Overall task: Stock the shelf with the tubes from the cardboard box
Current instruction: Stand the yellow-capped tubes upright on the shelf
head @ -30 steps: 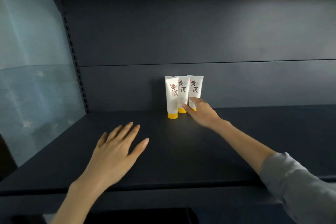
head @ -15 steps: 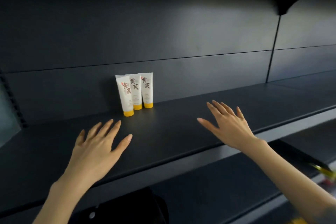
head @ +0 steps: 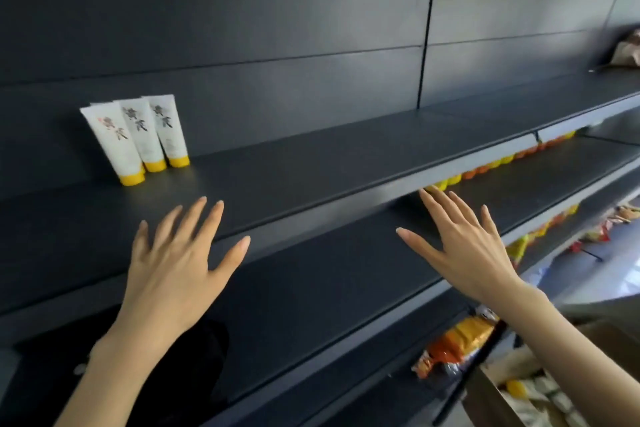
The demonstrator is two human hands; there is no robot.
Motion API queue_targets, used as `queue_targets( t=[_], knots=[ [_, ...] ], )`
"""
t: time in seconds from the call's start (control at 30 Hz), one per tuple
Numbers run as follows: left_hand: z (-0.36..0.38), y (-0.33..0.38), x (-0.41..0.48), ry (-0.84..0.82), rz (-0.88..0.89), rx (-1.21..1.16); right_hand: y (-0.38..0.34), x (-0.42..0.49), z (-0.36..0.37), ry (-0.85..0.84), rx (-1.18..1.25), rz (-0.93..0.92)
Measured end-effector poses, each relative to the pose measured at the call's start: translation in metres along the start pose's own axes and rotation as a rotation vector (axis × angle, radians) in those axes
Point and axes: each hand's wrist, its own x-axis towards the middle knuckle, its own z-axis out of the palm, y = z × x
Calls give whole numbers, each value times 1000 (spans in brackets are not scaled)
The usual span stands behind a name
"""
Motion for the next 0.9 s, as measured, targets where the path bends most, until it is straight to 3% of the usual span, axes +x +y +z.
queue_targets(
  t=[0.27, 0.6, 0.9],
  knots=[
    [37, 107, -30, 37, 223, -145, 106, -67, 22, -73, 2, 152],
    [122, 213, -25, -256, 487, -139, 202, -153, 59, -166, -28, 485],
    [197, 304, 33, -394, 712, -241, 244, -223, 86, -178, -72, 899]
  ],
)
